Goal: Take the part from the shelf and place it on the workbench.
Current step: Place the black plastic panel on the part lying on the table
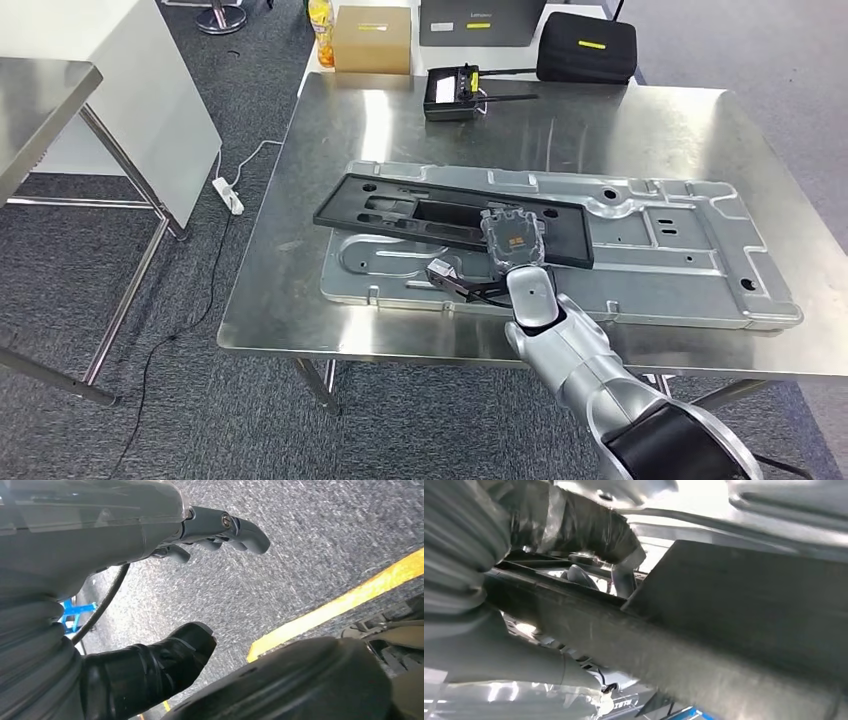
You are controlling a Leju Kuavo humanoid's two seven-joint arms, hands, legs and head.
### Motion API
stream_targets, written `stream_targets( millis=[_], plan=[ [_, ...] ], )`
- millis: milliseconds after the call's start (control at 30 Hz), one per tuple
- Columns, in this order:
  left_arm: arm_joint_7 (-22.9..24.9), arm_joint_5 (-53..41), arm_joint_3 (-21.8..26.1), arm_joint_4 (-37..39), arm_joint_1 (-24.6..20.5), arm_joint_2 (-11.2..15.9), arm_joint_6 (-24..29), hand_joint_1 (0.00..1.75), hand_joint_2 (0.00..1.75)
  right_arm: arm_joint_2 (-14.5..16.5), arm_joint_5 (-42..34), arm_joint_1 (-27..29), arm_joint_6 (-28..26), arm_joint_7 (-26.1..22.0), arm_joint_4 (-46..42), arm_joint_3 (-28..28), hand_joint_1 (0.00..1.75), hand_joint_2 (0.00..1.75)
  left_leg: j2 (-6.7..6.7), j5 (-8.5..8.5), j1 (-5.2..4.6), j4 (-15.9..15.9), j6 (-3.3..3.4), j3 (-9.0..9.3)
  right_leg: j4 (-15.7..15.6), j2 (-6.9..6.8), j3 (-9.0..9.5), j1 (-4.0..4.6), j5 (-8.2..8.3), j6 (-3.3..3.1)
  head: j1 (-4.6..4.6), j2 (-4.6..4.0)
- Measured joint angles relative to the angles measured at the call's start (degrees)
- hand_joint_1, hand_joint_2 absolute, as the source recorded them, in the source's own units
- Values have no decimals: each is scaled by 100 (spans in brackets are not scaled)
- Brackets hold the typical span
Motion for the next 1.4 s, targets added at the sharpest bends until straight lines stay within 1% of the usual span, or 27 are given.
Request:
stream_targets(
  millis=[67,100,133,167,233,300,367,467,533,600,633,667,700,733,800,833,933,967,1033,1100,1133,1167,1200,1233,1300,1367,1400],
  plan=[
    [32,-8,-1,0,-4,1,46,0,44,-9,-32,8,44,-25,28,-51,0,0,5,1,-4,-1,30,-2,715,13,-339,-11,-346,42,1,0],
    [65,-11,-1,0,-3,3,93,0,0,-11,-63,20,87,-56,45,-80,0,0,4,-1,-7,-1,35,-2,1044,17,-502,-15,-454,53,0,0],
    [102,-14,-1,0,0,8,144,0,0,-13,-97,33,134,-89,61,-112,0,0,2,-2,-9,0,37,0,1233,19,-602,-18,-478,55,1,0],
    [131,-9,1,0,2,15,190,0,0,-13,-122,43,169,-125,74,-149,0,0,-4,-4,-10,1,38,3,1187,20,-590,-19,-384,45,1,0],
    [155,3,3,0,4,32,239,0,0,-13,-141,37,193,-167,85,-223,0,0,-16,-10,-11,1,30,18,509,23,-270,-15,3,-2,2,0],
    [158,10,5,0,0,40,259,0,0,-12,-147,14,195,-187,86,-279,0,0,-21,-16,-21,0,-5,21,-183,30,64,22,246,-60,1,0],
    [158,26,9,0,-5,44,268,0,0,-11,-169,3,199,-205,87,-307,0,0,-17,-14,-23,-14,-62,22,-367,42,145,66,251,-102,-1,0],
    [175,60,18,0,-5,52,267,0,0,-5,-207,-2,207,-236,86,-345,0,0,-11,-87,-23,47,-159,14,-449,48,186,30,294,-195,-3,0],
    [193,68,27,0,2,59,264,0,0,3,-215,-6,209,-252,85,-360,0,0,-9,-373,-15,510,-201,-189,-491,44,215,8,316,-251,-7,0],
    [203,70,35,0,5,65,259,0,0,5,-216,9,212,-267,90,-363,0,0,-9,-717,-15,1280,-229,-552,-483,42,214,17,311,-276,-8,0],
    [206,70,37,0,7,69,255,0,0,5,-216,20,214,-272,95,-364,0,0,-9,-777,-14,1536,-236,-677,-473,41,213,23,305,-282,-8,0],
    [209,71,39,0,9,73,250,0,0,6,-216,28,216,-274,99,-367,0,0,-8,-726,-14,1586,-238,-708,-463,43,212,27,299,-284,-8,0],
    [210,73,39,0,11,77,246,0,0,7,-216,31,217,-276,103,-372,0,0,-8,-564,-14,1384,-232,-615,-449,46,214,29,293,-282,-8,0],
    [215,80,40,0,11,80,243,0,0,9,-217,31,220,-279,104,-379,0,0,-7,-348,-15,1001,-217,-430,-434,51,216,30,286,-276,-8,0],
    [238,104,52,0,3,86,243,0,0,13,-223,27,225,-287,104,-397,0,0,-9,-64,-32,260,-165,-66,-391,60,201,48,274,-246,-7,0],
    [250,116,66,0,-1,87,245,0,0,14,-228,25,228,-290,104,-405,0,0,-11,-14,-43,70,-140,21,-376,63,186,55,276,-224,-6,0],
    [261,140,125,0,-5,92,254,0,0,17,-237,23,254,-299,104,-431,0,0,-9,41,-46,-26,-55,23,-369,67,155,52,295,-141,-5,0],
    [260,150,138,0,-5,93,256,0,0,18,-238,21,264,-304,104,-446,0,0,-4,78,-35,-58,-15,19,-324,67,137,48,233,-112,-1,0],
    [257,166,149,0,-11,96,258,0,0,18,-242,13,279,-308,104,-479,0,0,12,149,-14,-113,57,-7,56,67,4,27,-105,-60,2,0],
    [254,173,157,0,-20,96,257,0,0,18,-248,15,286,-314,109,-496,0,0,17,196,-17,-108,81,-72,758,65,-235,1,-543,-14,3,0],
    [252,174,164,0,-22,97,255,0,0,18,-252,21,289,-318,114,-501,0,0,19,218,-17,-97,77,-113,1032,64,-312,-14,-659,5,4,0],
    [252,174,171,0,-21,97,252,0,0,18,-257,26,290,-322,120,-504,0,0,21,244,-17,-85,70,-156,1140,62,-310,-29,-674,19,4,0],
    [252,175,177,0,-21,98,250,0,0,18,-260,28,290,-324,123,-509,0,0,21,271,-17,-75,59,-197,1018,60,-193,-45,-585,25,4,0],
    [252,175,181,0,-21,98,247,0,0,18,-262,24,290,-325,126,-516,0,0,19,297,-16,-67,46,-232,726,59,9,-59,-444,26,4,0],
    [252,175,184,0,-24,98,243,0,0,22,-265,2,289,-326,122,-536,0,0,12,360,-16,-68,-9,-277,-61,63,492,-59,-229,10,2,0],
    [252,175,186,0,-28,99,243,0,0,30,-269,-24,288,-327,115,-551,0,0,7,433,-15,-88,-90,-292,-424,78,677,-21,-132,-27,3,0],
    [251,175,187,0,-31,99,243,0,0,34,-273,-30,288,-328,113,-554,0,0,4,478,-13,-109,-132,-295,-409,85,650,3,-79,-55,3,0]
  ],
)
